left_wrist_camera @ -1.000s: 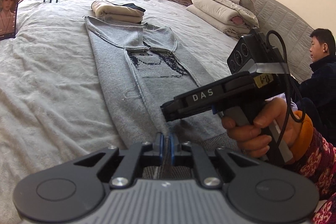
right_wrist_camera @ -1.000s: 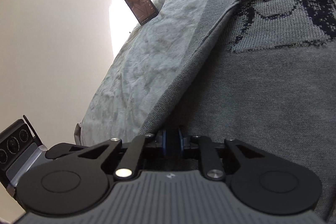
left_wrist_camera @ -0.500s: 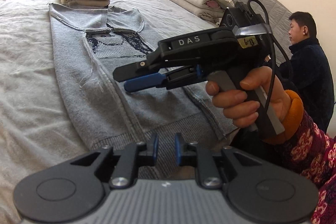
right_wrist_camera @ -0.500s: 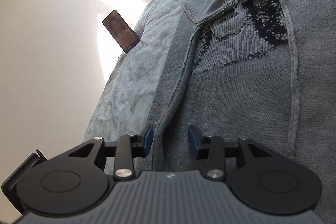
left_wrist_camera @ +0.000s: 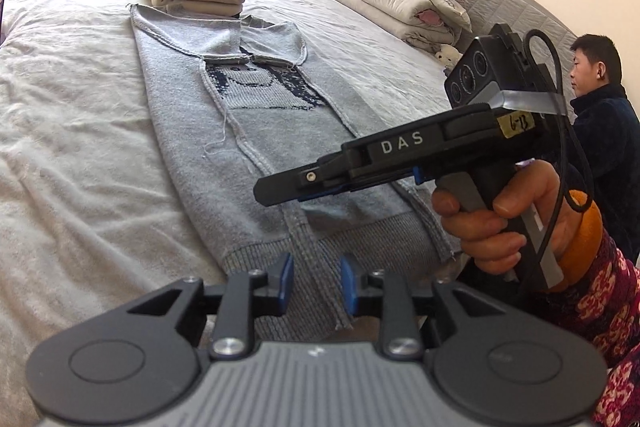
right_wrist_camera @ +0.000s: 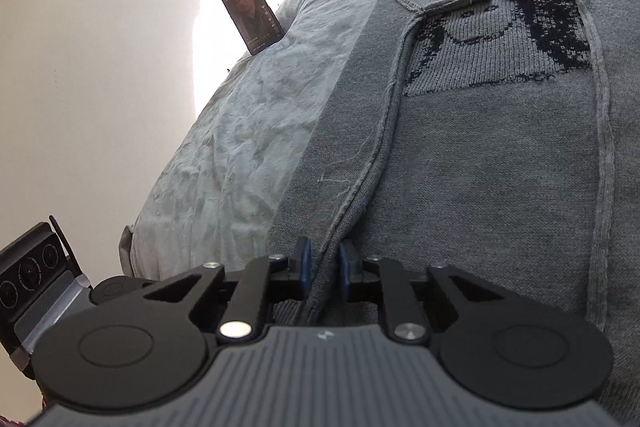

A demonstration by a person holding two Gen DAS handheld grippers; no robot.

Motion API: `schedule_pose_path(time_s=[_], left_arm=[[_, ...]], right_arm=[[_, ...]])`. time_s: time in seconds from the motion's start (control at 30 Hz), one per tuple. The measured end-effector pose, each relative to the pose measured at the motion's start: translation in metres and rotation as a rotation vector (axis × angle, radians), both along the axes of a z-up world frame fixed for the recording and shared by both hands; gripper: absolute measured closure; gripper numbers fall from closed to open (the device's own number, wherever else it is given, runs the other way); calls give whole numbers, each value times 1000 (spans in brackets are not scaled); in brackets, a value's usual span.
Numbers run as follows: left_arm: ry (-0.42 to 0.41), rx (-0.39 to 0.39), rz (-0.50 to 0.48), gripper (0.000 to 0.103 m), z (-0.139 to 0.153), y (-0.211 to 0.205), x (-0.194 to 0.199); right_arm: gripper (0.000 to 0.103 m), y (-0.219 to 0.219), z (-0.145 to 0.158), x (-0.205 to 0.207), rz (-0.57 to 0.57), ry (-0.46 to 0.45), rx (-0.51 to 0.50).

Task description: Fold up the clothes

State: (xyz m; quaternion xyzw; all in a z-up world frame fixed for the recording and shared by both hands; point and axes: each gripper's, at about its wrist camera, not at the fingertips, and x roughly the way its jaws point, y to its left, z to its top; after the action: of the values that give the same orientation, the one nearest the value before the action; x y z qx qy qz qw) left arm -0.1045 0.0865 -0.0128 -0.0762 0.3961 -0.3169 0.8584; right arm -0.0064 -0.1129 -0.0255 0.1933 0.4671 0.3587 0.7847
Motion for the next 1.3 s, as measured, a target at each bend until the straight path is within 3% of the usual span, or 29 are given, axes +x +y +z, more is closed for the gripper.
schedule_pose_path(time_s=[0.13, 0.23, 0.37, 0.53, 0.83, 1.0, 1.2, 1.3], left_arm=[[-23, -40, -28, 74, 7, 0, 0], [-19, -31, -41, 72, 5, -4, 4], [-17, -11, -28, 72, 5, -6, 9], [-102, 34, -6, 72, 21, -3, 28], [-100, 89, 66, 73, 14, -8, 100], [-48, 116, 61, 73, -7, -14, 118], [-46, 55, -72, 73, -8, -28, 109], [-77, 44, -53, 72, 3, -25, 120]], right_arm=[[97, -9, 9, -4, -13, -20, 3], [87, -13, 6, -1, -32, 4, -28], [87, -27, 3, -8, -37, 40, -4], [87, -61, 24, -13, -147, -68, -61], [86, -82, 25, 6, -260, -141, -170], [86, -92, 19, 20, -338, -187, -245], [84, -86, 9, 25, -282, -173, -233], [83, -84, 17, 31, -269, -190, -225]])
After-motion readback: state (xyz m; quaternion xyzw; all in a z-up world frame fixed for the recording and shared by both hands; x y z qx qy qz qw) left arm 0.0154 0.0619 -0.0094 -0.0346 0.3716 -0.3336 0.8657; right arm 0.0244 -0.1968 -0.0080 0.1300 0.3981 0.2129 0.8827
